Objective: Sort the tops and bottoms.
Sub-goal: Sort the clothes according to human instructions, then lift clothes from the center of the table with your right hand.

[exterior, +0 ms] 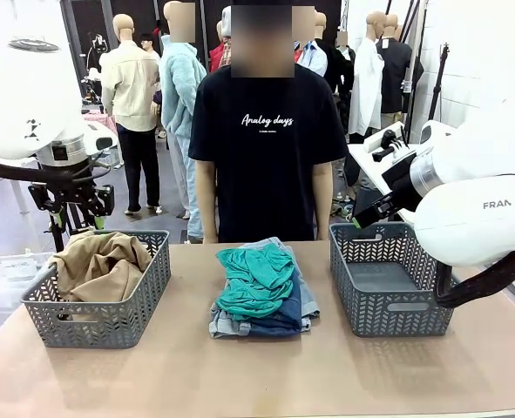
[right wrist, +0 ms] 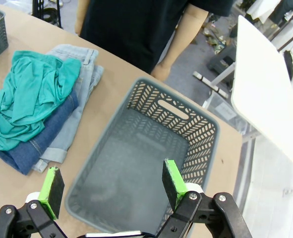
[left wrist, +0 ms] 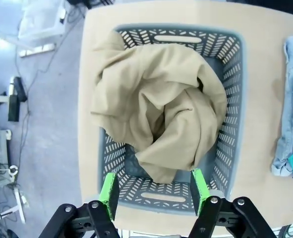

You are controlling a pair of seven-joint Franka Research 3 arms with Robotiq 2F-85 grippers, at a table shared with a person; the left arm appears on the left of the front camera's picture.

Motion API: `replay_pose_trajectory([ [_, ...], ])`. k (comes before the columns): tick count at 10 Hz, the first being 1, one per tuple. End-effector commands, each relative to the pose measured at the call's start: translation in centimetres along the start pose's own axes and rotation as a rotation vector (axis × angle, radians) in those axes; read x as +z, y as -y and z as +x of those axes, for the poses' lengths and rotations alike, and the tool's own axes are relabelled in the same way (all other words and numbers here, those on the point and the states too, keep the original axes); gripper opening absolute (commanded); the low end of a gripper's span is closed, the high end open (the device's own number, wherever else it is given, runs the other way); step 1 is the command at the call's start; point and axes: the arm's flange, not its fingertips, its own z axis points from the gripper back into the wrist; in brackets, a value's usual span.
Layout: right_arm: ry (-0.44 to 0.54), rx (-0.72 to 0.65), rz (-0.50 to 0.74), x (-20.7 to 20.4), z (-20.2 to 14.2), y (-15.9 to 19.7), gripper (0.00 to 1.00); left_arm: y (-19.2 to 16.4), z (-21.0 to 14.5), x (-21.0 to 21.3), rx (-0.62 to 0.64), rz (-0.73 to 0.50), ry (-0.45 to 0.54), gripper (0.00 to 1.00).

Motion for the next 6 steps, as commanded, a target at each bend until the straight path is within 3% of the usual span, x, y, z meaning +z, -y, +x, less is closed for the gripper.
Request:
replay_pose_trajectory([
  [1,0.002,0.001,-0.005,-0.04,0.02,-0.03,1.00,0.17,0.08,-0.74,-0.013,-0.005,-0.006,0.75],
  [6,0.002,0.001,-0.005,-0.04,0.02,-0.03,1.00,0.17,0.08,-0.74,-0.013,-0.005,-0.006,0.75],
])
